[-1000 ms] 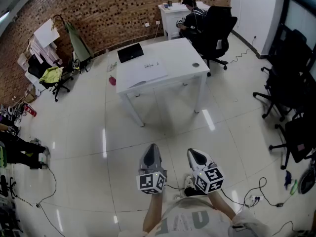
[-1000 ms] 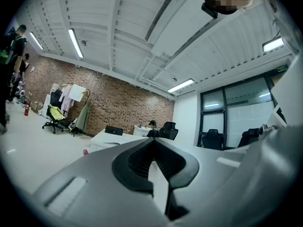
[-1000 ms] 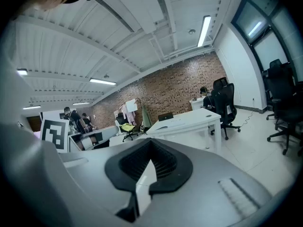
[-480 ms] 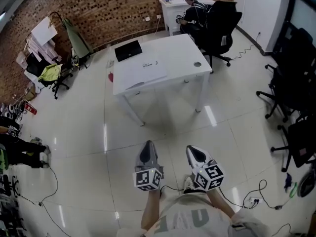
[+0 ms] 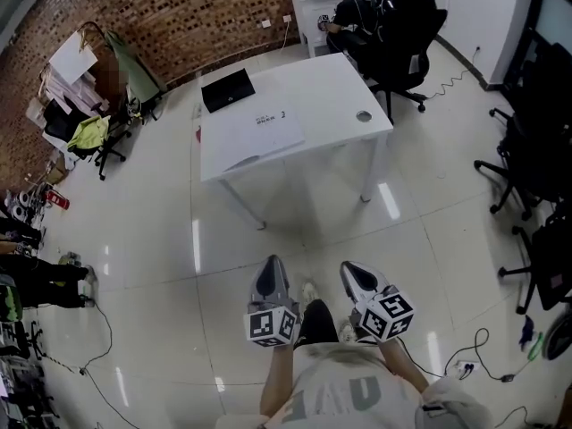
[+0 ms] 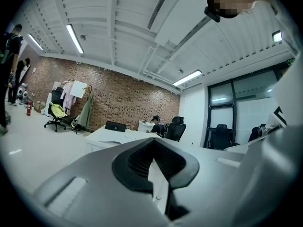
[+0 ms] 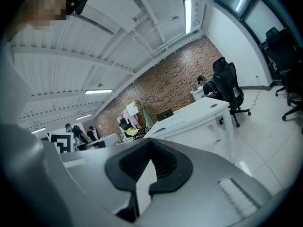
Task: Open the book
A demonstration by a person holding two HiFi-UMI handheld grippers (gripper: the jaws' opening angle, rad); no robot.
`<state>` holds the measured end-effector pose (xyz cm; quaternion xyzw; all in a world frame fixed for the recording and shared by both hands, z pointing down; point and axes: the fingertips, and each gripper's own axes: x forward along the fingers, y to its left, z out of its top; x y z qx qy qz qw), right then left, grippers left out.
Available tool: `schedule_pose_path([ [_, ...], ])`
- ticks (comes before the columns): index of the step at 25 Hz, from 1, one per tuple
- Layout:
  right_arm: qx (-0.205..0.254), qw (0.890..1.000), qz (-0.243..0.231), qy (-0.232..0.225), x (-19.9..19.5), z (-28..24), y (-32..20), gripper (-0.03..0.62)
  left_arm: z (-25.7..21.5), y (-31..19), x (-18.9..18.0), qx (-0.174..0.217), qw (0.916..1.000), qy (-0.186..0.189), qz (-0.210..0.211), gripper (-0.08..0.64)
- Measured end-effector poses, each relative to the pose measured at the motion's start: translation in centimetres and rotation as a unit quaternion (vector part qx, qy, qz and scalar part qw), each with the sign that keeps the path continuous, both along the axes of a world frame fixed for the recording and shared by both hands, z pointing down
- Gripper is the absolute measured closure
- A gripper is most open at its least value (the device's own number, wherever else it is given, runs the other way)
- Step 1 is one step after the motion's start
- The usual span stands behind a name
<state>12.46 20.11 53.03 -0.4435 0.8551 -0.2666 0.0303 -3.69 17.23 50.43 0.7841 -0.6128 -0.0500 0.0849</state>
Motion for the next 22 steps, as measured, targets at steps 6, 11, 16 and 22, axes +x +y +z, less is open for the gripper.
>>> schedule_pose_path([
  [6, -0.005, 1.000, -0.011, 0.025, -2.0, 1.7, -10.6, 0.589, 1.8, -10.5, -2.3, 0.000, 0.9997, 0.024, -0.008, 0.541],
  [11, 0.001, 0.999, 0.001, 0.044, -5.5, 0.4, -23.3, 0.589, -0.2, -23.0, -6.1, 0.028, 0.9992, 0.027, 0.002, 0.541],
  [16, 0.026, 0.999, 0.006, 0.042, -10.3, -2.2, -35.1, 0.589, -3.0, -33.9, -8.7, 0.062, 0.9968, 0.007, 0.051, 0.541],
  [22, 0.030, 0.998, 0.003, 0.051, -12.4, -2.7, -43.0, 0.588, -4.0, -41.9, -9.7, 0.063, 0.9955, -0.017, 0.068, 0.541],
])
